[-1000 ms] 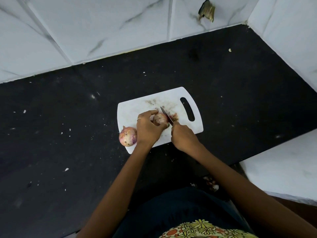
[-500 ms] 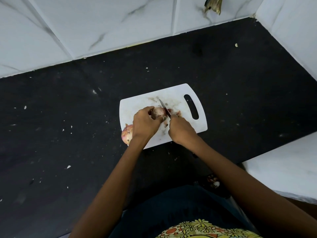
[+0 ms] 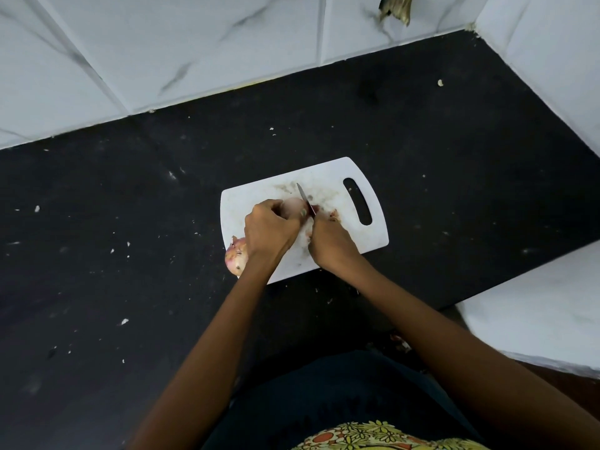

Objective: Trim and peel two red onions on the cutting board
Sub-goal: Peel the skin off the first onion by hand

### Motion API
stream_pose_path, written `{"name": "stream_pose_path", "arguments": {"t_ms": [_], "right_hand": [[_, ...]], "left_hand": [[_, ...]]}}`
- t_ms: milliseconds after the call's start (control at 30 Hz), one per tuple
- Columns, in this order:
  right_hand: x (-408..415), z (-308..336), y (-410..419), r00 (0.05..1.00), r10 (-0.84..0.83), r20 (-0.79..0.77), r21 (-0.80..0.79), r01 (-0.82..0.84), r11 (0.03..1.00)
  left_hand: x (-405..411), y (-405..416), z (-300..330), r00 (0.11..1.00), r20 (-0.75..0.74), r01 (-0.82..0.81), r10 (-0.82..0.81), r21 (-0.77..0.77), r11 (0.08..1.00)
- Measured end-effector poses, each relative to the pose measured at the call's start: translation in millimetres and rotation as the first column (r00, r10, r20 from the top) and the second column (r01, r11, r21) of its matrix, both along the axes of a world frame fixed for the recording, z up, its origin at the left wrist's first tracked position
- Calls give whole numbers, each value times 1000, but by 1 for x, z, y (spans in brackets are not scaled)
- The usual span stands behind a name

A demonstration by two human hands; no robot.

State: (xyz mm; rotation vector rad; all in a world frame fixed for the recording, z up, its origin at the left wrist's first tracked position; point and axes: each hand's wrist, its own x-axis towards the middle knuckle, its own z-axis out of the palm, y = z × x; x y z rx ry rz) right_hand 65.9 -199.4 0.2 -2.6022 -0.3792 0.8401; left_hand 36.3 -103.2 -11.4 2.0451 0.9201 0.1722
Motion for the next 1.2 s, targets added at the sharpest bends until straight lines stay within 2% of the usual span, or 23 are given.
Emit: {"name": "stream_pose_path", "arguments": {"t_ms": [400, 667, 833, 967, 1033, 1200], "right_hand": [[2, -1, 8, 999, -40, 11, 17, 40, 999], [-5, 5, -7, 999, 0, 32, 25, -1, 1000], [-1, 3, -5, 999, -1, 38, 7, 0, 1000], [2, 1, -9, 999, 25, 34, -15, -25, 1000], [2, 1, -13, 999, 35, 19, -18, -35, 999], [-1, -1, -25, 998, 66, 9, 16, -66, 998]], "left_hand": [[2, 6, 3, 997, -48, -69, 65, -88, 994], [3, 0, 0, 970, -241, 17, -17, -3, 1000], [-5, -12, 2, 977, -205, 61, -56, 18, 998], [-8, -9, 5, 954, -221, 196, -201, -47, 980], [-9, -9, 7, 934, -255, 253, -249, -20, 967], [-7, -9, 8, 957, -225, 201, -182, 64, 977]]}}
